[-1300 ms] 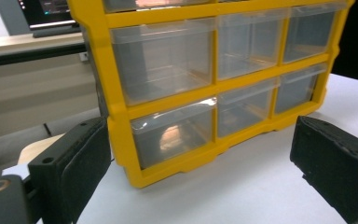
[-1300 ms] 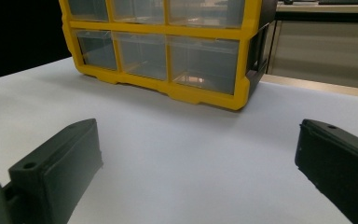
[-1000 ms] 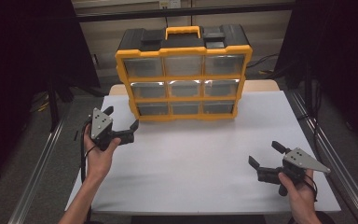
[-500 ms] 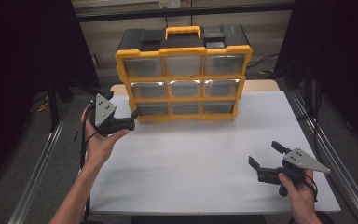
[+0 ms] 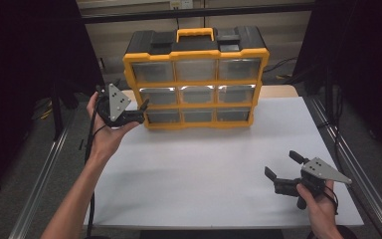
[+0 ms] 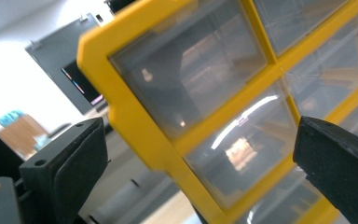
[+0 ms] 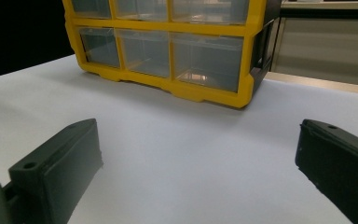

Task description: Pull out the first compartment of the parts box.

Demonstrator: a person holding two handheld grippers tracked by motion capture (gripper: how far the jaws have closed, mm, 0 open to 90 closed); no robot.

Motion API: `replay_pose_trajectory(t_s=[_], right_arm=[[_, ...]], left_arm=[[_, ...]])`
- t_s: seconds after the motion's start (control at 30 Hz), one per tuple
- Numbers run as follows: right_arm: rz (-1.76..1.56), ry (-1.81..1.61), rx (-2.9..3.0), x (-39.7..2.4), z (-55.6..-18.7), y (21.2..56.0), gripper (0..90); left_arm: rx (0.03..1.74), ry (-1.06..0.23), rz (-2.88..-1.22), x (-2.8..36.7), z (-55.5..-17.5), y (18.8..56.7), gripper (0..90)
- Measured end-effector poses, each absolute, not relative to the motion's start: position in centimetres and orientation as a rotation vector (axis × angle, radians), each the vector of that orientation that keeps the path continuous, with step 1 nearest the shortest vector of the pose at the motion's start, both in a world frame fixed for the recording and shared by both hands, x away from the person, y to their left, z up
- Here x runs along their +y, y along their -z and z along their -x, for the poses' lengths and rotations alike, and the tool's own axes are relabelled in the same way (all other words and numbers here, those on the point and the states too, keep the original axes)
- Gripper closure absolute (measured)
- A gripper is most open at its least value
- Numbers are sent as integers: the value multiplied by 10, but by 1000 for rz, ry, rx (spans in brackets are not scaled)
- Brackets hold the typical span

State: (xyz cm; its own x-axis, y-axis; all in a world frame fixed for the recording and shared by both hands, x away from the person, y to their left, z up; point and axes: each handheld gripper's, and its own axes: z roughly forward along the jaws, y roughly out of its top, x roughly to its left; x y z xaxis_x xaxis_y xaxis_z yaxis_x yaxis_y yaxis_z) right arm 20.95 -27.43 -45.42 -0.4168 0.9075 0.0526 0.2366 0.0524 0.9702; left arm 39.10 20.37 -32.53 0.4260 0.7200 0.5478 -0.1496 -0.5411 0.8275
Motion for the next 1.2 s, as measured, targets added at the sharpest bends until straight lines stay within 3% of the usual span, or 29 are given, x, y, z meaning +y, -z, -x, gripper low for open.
replay_pose_trajectory(t_s=[0.47, 0.77, 0.97, 1.07, 1.2], right_arm=[[-1147, -1399, 1725, -274, -209, 454, 1], [-1147, -1405, 1724, -275, -209, 454, 1], [-1143, -1405, 1724, -275, -209, 454, 1], [-1145, -1402, 1724, -275, -209, 454, 1], [-1143, -1401, 1723, -275, -209, 454, 1]], left_arm=[[228, -1618, -1899, 186, -398, 318, 88], [68, -1761, -1952, 177, -401, 315, 112], [-19, -1855, -2010, 171, -402, 314, 171], [-98, -1935, -2022, 167, -406, 317, 249], [-111, -1935, -2035, 161, -412, 319, 242]])
